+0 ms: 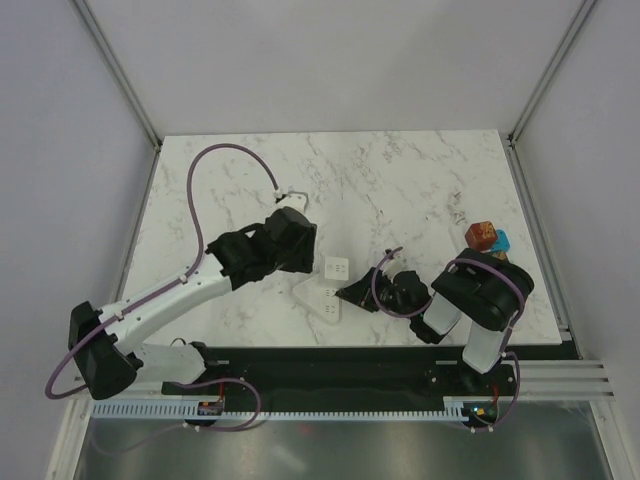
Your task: Pull the plug off the socket
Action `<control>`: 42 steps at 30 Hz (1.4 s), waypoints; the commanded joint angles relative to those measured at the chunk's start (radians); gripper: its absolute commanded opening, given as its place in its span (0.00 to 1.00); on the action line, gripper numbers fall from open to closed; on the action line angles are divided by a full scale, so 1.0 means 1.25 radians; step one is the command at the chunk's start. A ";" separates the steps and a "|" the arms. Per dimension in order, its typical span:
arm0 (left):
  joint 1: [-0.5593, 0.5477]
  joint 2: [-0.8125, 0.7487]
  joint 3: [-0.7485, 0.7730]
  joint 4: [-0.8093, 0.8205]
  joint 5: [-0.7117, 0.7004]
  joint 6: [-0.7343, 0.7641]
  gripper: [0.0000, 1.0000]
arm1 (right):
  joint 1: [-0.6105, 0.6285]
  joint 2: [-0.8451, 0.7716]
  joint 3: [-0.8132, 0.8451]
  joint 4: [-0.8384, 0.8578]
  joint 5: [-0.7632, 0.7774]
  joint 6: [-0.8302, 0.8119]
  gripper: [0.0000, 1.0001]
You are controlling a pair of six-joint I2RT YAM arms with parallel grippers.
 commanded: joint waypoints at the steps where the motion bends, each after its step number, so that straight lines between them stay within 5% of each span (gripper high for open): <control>1: 0.107 -0.033 0.002 -0.059 -0.022 -0.011 0.02 | -0.008 -0.020 -0.005 -0.176 0.008 -0.086 0.00; 5: 0.232 -0.007 0.003 -0.139 -0.078 -0.043 0.02 | -0.007 -0.058 0.006 -0.224 0.008 -0.121 0.00; 11: 0.386 0.087 0.004 -0.176 0.021 0.016 0.02 | -0.008 -0.068 0.015 -0.249 -0.006 -0.131 0.00; 27: 0.555 0.238 0.053 -0.151 0.089 0.143 0.02 | -0.008 -0.042 0.015 -0.232 -0.036 -0.134 0.00; 42: 0.571 0.379 0.122 -0.248 -0.290 -0.012 0.02 | -0.008 0.013 0.011 -0.175 -0.065 -0.131 0.00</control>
